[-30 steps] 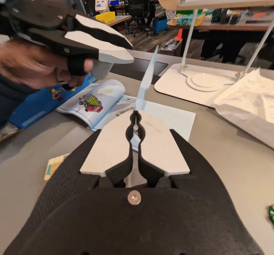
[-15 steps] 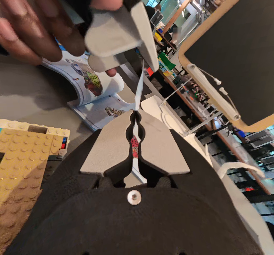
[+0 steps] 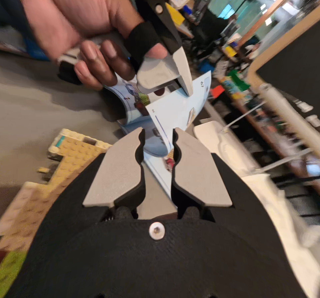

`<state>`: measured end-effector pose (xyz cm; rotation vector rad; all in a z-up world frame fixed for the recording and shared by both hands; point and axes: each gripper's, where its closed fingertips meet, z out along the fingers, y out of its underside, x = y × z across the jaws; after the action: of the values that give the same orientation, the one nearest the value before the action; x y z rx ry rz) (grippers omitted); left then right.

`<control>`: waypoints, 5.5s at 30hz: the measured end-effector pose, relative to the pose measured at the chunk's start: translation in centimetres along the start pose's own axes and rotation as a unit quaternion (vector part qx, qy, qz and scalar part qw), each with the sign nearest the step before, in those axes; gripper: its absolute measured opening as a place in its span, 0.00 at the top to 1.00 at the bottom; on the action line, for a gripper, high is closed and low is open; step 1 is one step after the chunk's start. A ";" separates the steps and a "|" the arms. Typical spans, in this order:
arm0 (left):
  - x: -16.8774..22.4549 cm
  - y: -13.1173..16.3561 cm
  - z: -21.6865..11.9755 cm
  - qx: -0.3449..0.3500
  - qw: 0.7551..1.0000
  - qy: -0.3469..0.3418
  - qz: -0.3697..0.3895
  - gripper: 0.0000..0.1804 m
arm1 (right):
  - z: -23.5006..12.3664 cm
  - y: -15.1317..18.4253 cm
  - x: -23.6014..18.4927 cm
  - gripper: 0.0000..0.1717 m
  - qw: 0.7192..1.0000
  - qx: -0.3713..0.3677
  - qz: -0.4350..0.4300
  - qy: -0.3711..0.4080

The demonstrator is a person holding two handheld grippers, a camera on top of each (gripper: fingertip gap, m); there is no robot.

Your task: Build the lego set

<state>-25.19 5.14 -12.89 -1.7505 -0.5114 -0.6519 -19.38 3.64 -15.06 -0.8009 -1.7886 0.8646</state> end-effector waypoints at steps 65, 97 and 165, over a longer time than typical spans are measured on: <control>3.8 0.9 0.1 -0.003 0.986 0.133 0.100 0.96 | 2.8 0.2 1.4 0.81 0.888 -0.001 0.395 -0.235; 3.0 0.2 -0.3 0.024 0.987 0.142 0.069 1.00 | 1.9 2.3 5.6 0.76 0.894 -0.020 0.422 -0.147; -5.0 1.3 -11.4 -0.266 0.838 -0.302 0.368 0.67 | 3.9 7.7 0.1 0.73 0.940 -0.185 0.258 -0.126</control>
<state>-30.00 -6.26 -14.80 -2.4755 -0.0145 0.3761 -22.01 7.02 -22.58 -1.5098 -2.0345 1.0094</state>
